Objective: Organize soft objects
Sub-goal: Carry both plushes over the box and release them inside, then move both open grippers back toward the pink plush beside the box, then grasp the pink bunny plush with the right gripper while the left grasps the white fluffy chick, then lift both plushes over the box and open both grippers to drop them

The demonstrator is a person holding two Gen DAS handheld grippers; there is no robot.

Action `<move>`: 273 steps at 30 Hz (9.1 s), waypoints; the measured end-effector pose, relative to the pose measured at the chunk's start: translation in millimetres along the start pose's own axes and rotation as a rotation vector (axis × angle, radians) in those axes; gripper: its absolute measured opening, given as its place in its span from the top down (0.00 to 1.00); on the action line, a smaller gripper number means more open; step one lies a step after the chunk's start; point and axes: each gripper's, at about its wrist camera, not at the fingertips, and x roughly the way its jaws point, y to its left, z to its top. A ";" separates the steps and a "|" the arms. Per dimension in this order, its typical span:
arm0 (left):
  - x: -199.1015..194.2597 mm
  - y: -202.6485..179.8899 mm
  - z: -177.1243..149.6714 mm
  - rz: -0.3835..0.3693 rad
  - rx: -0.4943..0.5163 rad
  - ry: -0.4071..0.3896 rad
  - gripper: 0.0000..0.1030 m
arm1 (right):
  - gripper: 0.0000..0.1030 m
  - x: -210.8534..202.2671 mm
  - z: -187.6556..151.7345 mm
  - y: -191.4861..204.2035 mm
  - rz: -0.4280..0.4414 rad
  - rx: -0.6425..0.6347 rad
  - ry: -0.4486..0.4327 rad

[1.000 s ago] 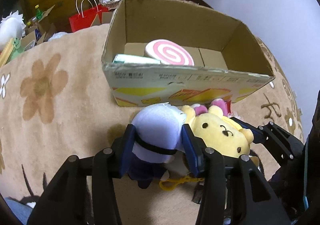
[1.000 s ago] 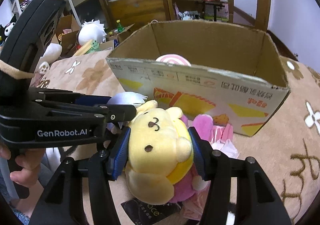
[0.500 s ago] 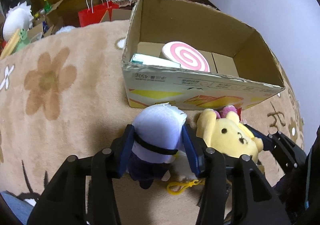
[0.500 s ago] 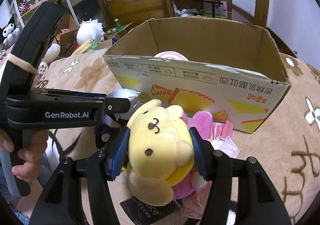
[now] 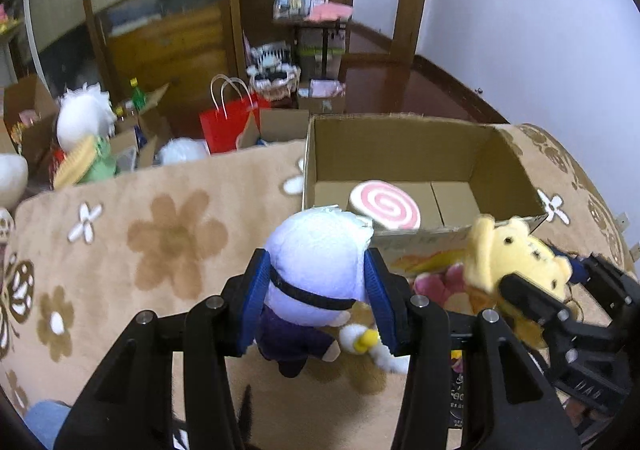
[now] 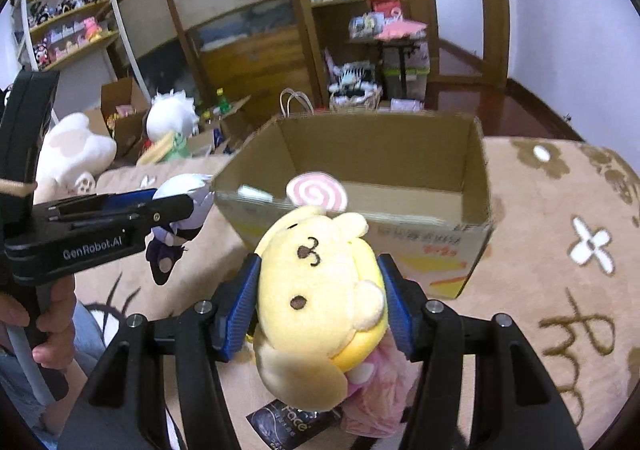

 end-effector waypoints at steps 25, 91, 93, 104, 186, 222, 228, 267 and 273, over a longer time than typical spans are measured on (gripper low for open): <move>-9.9 -35.4 71.8 0.068 0.129 -0.277 0.55 | 0.40 -35.7 83.9 -37.4 -0.078 0.063 -0.291; -4.4 -24.2 18.3 0.064 0.120 -0.003 0.02 | 0.00 -33.2 31.2 -45.3 -0.115 0.131 -0.068; -5.1 -24.4 12.6 0.072 0.119 0.016 0.02 | 0.00 -33.6 24.0 -43.0 -0.119 0.126 -0.049; 4.6 -20.1 -11.4 0.044 0.094 0.110 0.02 | 0.00 -23.7 -11.0 -30.8 -0.107 0.111 0.039; 101.9 -39.0 -51.1 -0.251 0.011 0.449 0.87 | 0.18 74.1 -54.1 -6.9 -0.085 -0.030 0.315; 117.4 -59.7 -74.7 -0.263 -0.067 0.503 0.78 | 0.57 75.8 -59.1 2.0 0.076 0.029 0.334; 106.3 -68.6 -71.3 -0.221 0.011 0.443 0.99 | 0.63 71.8 -57.6 0.4 0.081 0.020 0.321; -24.8 -28.8 0.6 -0.140 0.003 -0.030 1.00 | 0.72 -33.1 -1.3 -25.2 0.070 0.130 0.005; -41.6 -28.3 13.3 -0.147 -0.001 -0.084 1.00 | 0.74 -47.7 11.4 -24.7 0.095 0.134 -0.034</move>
